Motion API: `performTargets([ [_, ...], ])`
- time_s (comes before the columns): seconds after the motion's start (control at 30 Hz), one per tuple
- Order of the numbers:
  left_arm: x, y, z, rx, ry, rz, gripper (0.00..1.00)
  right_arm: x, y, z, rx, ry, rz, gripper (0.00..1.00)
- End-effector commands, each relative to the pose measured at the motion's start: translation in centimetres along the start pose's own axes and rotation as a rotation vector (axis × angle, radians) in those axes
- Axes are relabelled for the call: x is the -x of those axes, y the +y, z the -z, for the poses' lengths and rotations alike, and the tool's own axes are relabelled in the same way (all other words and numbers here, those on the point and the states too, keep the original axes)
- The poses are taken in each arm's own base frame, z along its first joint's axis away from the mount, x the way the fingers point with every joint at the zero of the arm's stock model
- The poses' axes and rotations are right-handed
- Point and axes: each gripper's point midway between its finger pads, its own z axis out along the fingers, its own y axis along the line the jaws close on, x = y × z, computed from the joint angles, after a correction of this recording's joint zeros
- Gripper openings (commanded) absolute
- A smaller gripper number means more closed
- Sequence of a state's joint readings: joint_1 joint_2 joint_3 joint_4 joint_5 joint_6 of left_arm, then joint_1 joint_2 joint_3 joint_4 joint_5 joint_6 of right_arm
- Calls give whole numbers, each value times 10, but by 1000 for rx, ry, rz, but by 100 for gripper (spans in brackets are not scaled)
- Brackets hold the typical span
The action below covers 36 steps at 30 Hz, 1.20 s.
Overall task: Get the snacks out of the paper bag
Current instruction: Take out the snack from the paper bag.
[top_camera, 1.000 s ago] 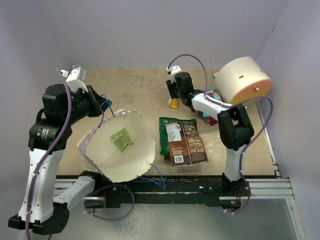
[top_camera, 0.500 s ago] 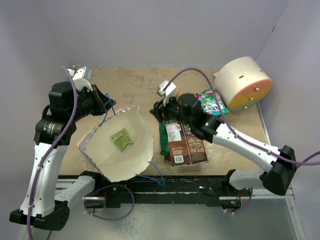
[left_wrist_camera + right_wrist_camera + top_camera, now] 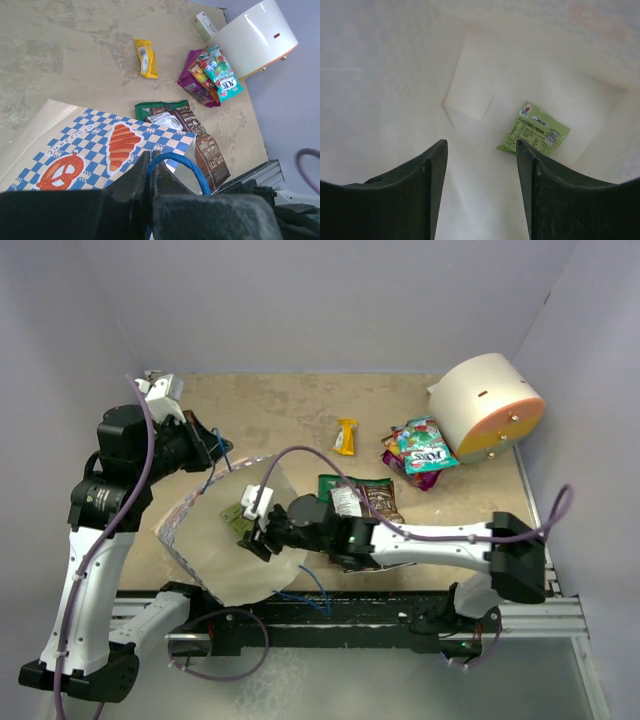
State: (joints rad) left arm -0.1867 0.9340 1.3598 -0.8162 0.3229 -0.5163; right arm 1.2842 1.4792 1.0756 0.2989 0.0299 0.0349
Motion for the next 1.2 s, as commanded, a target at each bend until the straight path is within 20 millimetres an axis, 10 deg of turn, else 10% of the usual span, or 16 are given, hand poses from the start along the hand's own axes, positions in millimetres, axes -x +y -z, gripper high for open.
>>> performTargets([
  [0.0,21,-22,9,-77,-64,-15,0,-4,-4,-34,-29,-70,75,61],
  [0.27,24,-36,16,-138,-72,-30,0,-51,-43,-81,-187,84,268,73],
  [0.67,26,-49,18,-208,-76,-40,0,-108,-66,-132,-353,228,79,91],
  [1.17,28,-48,24,-188,-87,-54,0,-171,-95,-124,-404,419,-26,91],
])
